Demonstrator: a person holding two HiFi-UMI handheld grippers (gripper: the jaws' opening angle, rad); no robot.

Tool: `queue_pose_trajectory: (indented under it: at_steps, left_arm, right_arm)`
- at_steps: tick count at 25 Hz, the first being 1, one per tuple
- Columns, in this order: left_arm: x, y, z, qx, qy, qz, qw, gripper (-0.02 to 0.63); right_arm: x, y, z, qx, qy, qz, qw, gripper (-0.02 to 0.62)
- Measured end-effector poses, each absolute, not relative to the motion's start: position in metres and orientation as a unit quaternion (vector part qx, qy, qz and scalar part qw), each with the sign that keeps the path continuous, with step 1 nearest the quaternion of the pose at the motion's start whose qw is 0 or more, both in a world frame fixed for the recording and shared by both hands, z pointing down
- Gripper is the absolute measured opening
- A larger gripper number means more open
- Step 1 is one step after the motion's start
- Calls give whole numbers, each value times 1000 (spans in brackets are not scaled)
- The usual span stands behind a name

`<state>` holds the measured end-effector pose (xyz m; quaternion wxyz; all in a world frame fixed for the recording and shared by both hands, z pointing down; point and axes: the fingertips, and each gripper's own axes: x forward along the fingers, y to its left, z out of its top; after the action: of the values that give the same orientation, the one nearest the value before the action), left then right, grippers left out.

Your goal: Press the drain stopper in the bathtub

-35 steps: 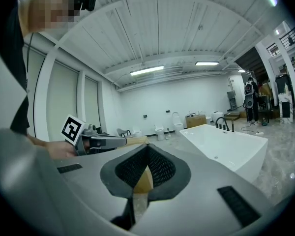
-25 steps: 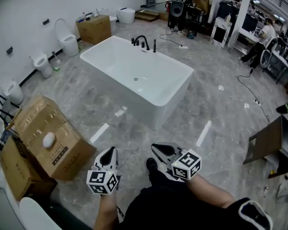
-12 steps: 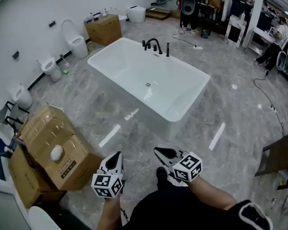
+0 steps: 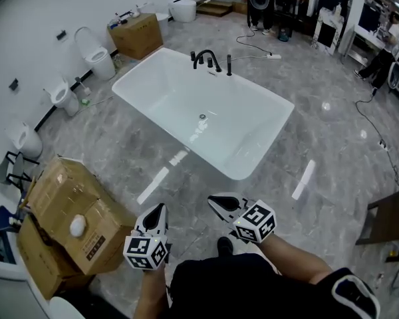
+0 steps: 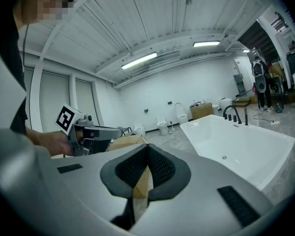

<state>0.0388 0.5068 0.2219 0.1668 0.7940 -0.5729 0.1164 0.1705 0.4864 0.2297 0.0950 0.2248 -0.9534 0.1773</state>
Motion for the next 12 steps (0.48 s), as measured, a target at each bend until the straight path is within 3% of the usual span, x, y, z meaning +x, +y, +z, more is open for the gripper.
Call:
queue_pose_trajectory:
  at_steps: [12]
  left_arm:
    - [25, 413, 231, 809, -553, 110, 167, 12]
  right_arm:
    - [171, 408, 242, 267, -939, 193, 101, 14]
